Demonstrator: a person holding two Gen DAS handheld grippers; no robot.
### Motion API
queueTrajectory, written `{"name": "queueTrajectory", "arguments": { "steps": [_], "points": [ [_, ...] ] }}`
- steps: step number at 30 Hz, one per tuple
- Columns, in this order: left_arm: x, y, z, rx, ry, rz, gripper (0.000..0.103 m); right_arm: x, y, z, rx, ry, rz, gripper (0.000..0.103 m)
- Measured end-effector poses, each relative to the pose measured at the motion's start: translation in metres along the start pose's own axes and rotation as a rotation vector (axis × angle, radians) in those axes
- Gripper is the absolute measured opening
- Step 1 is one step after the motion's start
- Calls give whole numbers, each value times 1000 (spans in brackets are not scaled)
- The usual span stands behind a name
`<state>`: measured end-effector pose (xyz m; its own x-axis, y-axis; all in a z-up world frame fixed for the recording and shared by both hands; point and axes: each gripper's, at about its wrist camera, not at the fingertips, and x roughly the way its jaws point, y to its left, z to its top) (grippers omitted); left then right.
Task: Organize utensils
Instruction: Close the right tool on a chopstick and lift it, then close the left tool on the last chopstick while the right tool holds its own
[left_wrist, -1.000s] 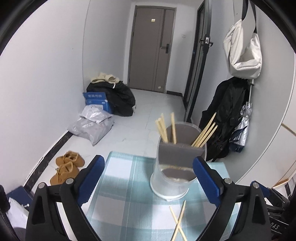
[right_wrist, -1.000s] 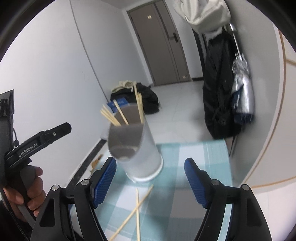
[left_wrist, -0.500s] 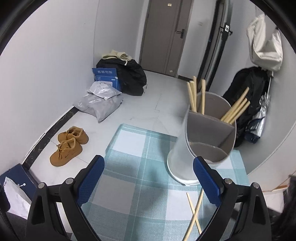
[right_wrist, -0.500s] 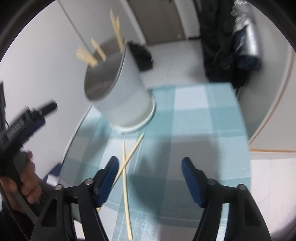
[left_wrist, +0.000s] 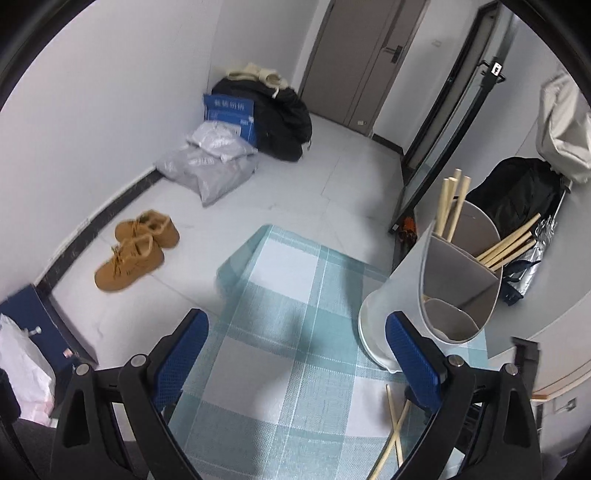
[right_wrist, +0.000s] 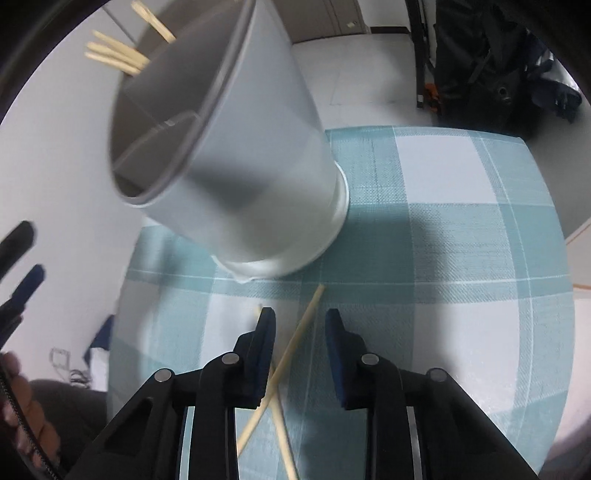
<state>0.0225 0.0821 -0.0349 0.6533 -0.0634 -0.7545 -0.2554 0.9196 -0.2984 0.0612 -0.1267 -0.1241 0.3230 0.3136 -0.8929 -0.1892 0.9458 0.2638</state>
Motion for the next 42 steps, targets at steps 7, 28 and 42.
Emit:
{"name": "queueTrajectory", "arguments": {
  "steps": [7,28,42],
  "points": [
    [7,12,4,-54,34,8,95,8,12,-1,-43,-31,-117,8],
    [27,-16,-20,57,140,-3,95,-79,-33,-3,-2,-191,90,4],
    [55,-63,-60,146,313,-13,87,-112,-49,-26,-33,-311,127,4]
  ]
}}
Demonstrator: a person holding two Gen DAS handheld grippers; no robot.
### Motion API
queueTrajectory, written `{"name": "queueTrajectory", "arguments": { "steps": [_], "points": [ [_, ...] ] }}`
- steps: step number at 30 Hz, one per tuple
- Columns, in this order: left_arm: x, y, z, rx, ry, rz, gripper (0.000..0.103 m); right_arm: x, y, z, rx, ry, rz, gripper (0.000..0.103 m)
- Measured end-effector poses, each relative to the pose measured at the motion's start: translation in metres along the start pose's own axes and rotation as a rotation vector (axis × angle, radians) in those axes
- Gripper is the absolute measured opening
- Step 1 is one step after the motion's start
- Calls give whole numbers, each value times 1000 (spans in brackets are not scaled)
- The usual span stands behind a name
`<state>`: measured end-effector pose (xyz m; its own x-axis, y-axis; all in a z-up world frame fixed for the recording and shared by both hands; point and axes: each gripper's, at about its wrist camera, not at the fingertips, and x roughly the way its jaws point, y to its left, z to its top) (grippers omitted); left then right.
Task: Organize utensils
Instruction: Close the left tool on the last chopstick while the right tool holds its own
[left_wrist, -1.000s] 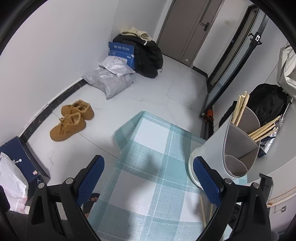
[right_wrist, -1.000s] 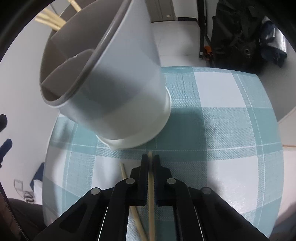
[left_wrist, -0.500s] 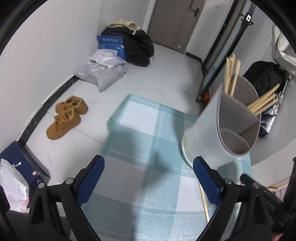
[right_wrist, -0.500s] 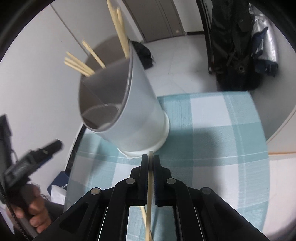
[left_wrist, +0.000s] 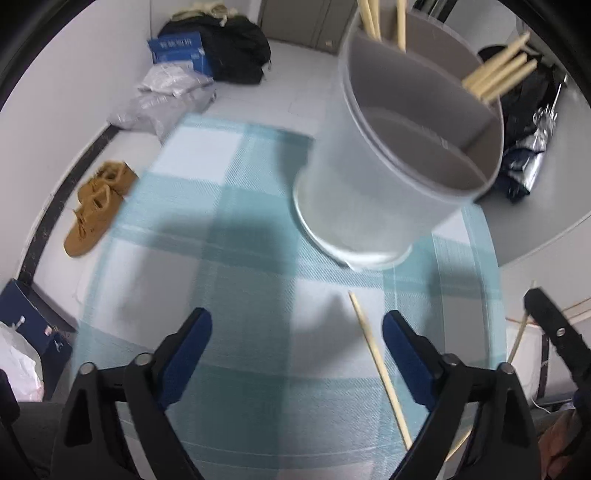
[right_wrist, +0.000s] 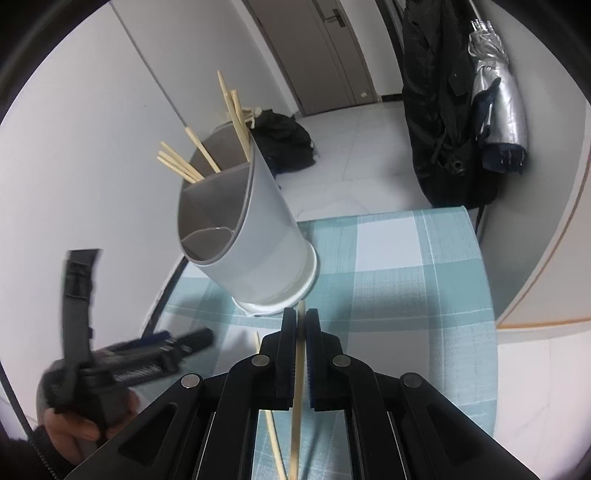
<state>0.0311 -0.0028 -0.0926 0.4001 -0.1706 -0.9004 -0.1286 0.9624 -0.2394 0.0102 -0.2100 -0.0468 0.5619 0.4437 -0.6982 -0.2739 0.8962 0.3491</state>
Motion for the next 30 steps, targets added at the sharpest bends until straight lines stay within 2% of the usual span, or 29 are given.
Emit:
{"name": "queueTrajectory", "arguments": {
  "steps": [2,5,9,14,17,25,30],
  "points": [
    [6,-1,-2,-8,29,7,86,-5,0,-3,-1,-14,1,4],
    [13,-5,-4,6,35,50,86,-10,-8,-3,9,-28,5,4],
    [21,-14,-7,7,51,67,86,-9,-18,-3,11,-35,-1,4],
    [25,-25,-8,60,30,142,85,-14,-23,-5,24,-46,16,4],
    [25,-30,-6,70,5,195,66,-16,-24,-6,26,-50,23,4],
    [22,-36,1,42,30,177,5,-24,-30,-5,43,-70,39,4],
    [22,-35,2,38,38,152,1,-24,-33,-7,49,-74,40,4]
  ]
}}
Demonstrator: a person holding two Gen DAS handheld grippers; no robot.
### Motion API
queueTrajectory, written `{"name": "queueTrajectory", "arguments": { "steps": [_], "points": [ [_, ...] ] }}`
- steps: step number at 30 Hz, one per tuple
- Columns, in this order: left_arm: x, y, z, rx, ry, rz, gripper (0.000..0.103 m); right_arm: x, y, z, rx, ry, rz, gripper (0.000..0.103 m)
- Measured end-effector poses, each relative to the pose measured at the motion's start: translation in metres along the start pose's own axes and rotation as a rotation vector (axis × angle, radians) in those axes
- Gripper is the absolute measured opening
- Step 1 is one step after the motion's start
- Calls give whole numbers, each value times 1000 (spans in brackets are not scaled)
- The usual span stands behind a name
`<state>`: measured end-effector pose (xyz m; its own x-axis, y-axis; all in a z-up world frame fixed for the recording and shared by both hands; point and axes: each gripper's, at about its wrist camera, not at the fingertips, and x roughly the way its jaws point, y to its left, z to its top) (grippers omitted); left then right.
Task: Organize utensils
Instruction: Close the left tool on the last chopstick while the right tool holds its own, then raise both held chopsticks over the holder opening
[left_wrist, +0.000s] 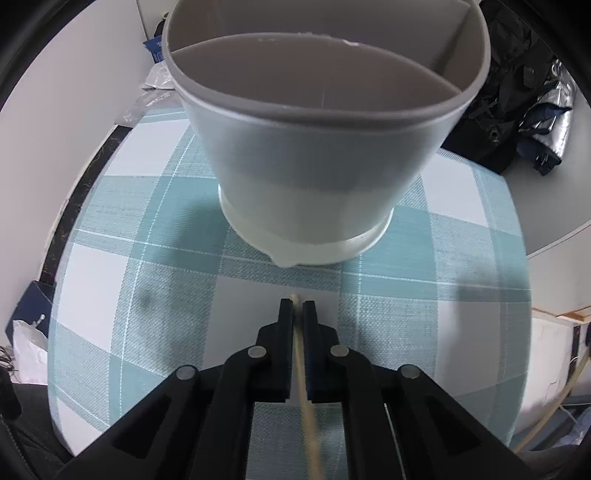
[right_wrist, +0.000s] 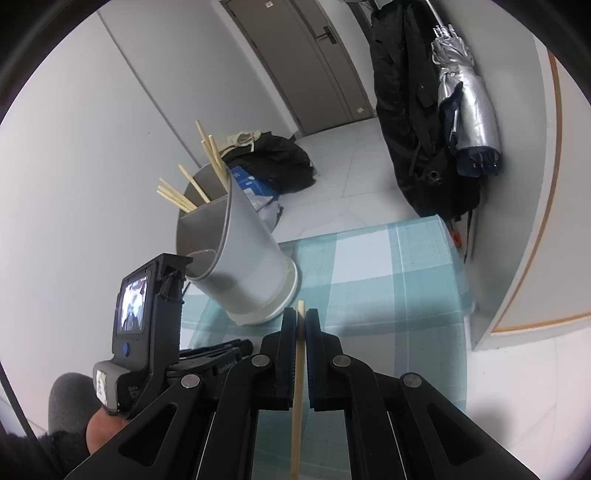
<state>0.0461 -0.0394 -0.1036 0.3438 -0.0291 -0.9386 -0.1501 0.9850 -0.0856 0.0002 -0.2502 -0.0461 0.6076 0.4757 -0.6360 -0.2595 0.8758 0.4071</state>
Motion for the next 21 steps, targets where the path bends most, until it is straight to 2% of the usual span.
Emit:
{"name": "queueTrajectory", "arguments": {
  "steps": [7,16,21],
  "points": [
    [-25,13,-7,37,-90,-19,1,-3,3,1,18,-25,13,4],
    [-95,45,-25,56,-284,-92,1,-23,28,3,-26,-135,40,4],
    [-96,26,-1,47,-339,-129,1,-30,45,-1,-75,-184,62,4]
  ]
}}
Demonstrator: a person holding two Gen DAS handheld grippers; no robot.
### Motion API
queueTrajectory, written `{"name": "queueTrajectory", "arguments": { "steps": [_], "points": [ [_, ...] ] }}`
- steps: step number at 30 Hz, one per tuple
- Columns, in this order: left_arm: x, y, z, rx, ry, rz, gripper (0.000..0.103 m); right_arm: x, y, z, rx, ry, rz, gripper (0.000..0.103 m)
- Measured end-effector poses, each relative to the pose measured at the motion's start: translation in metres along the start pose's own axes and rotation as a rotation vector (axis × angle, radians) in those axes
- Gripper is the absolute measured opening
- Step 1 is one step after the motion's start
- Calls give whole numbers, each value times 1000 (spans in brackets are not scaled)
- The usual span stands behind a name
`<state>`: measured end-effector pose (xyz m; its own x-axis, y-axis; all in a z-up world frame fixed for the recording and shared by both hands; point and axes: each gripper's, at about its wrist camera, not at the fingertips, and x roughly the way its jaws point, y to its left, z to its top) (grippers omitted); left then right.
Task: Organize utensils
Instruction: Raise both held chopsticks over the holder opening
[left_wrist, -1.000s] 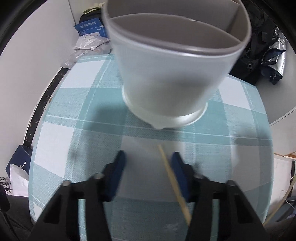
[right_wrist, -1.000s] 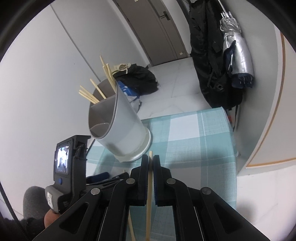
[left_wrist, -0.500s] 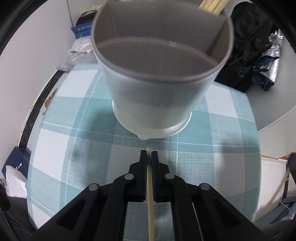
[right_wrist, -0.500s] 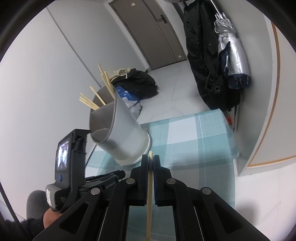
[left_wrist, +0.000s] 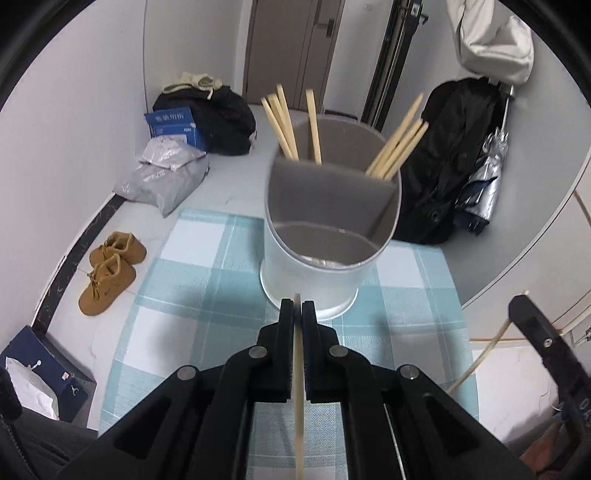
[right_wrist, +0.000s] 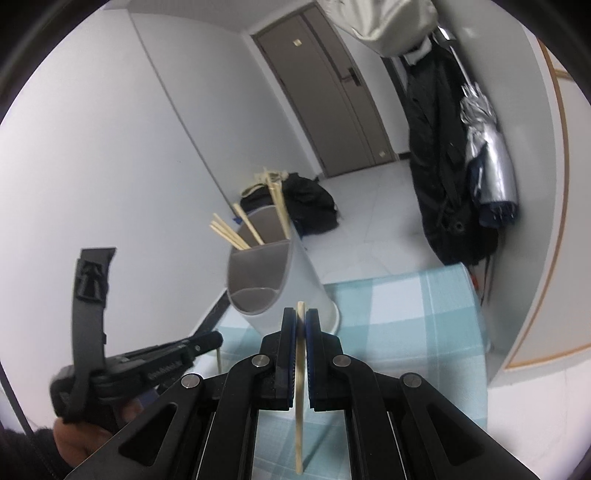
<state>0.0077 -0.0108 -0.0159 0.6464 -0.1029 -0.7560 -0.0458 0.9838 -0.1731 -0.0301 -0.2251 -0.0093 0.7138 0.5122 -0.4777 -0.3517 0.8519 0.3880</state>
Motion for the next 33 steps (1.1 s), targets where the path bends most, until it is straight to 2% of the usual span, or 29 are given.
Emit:
{"name": "queueTrajectory", "arguments": {
  "steps": [7,13,17,23,33],
  "points": [
    [-21,-1,0,30,-64,-49,1,-4,17,1,-70,-38,6,4],
    [-38,10,6,-5,-80,-80,1,2,26,1,-78,-26,-3,4],
    [-48,10,13,18,-101,-99,1,2,38,4,-117,-35,-2,4],
    [-60,10,26,62,-147,-123,0,-2,52,20,-133,-72,-9,4],
    [-76,1,58,104,-153,-184,0,-3,62,62,-133,-123,4,4]
  ]
}}
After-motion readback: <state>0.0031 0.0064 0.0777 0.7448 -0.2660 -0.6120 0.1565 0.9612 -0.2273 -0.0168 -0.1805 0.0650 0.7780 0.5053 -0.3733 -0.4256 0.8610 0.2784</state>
